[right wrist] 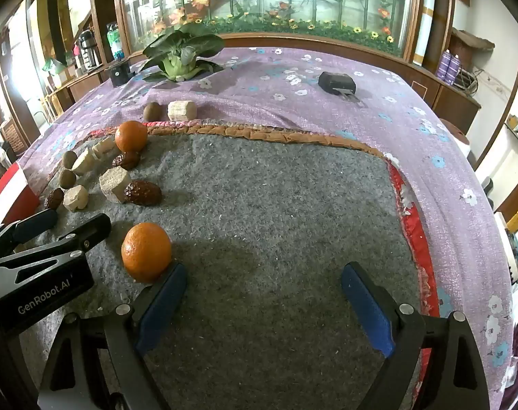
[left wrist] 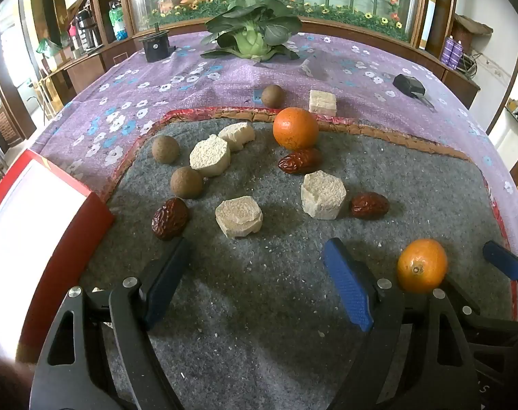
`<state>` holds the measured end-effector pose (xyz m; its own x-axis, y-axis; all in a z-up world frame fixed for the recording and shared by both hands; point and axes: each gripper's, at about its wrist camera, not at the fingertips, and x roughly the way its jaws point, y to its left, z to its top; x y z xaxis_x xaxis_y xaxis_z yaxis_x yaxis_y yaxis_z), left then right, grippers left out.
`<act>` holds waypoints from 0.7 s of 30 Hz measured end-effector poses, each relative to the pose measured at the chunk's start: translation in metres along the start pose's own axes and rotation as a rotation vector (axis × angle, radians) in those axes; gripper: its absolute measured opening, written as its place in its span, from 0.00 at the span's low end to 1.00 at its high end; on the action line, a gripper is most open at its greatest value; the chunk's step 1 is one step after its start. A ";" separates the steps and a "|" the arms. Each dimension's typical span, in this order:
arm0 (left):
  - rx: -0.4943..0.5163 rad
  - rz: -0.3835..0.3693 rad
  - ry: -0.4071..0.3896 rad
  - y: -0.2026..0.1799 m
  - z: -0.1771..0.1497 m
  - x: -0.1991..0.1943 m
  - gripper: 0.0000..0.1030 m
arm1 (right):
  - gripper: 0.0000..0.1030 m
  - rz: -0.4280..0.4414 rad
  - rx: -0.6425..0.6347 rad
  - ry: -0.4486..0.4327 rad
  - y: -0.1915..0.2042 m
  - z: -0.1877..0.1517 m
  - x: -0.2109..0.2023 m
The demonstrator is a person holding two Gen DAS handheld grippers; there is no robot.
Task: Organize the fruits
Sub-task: 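Reach the left gripper to the beige square cake and close on it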
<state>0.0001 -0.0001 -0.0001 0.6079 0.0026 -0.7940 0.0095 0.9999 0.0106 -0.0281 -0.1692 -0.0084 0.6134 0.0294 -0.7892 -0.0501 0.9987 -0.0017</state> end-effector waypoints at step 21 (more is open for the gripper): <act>0.014 -0.016 0.007 0.000 0.000 -0.001 0.80 | 0.90 -0.001 -0.001 -0.001 0.000 0.000 -0.001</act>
<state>-0.0009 0.0001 0.0007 0.6023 -0.0132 -0.7982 0.0305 0.9995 0.0065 -0.0290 -0.1691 -0.0073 0.6143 0.0280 -0.7885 -0.0502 0.9987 -0.0037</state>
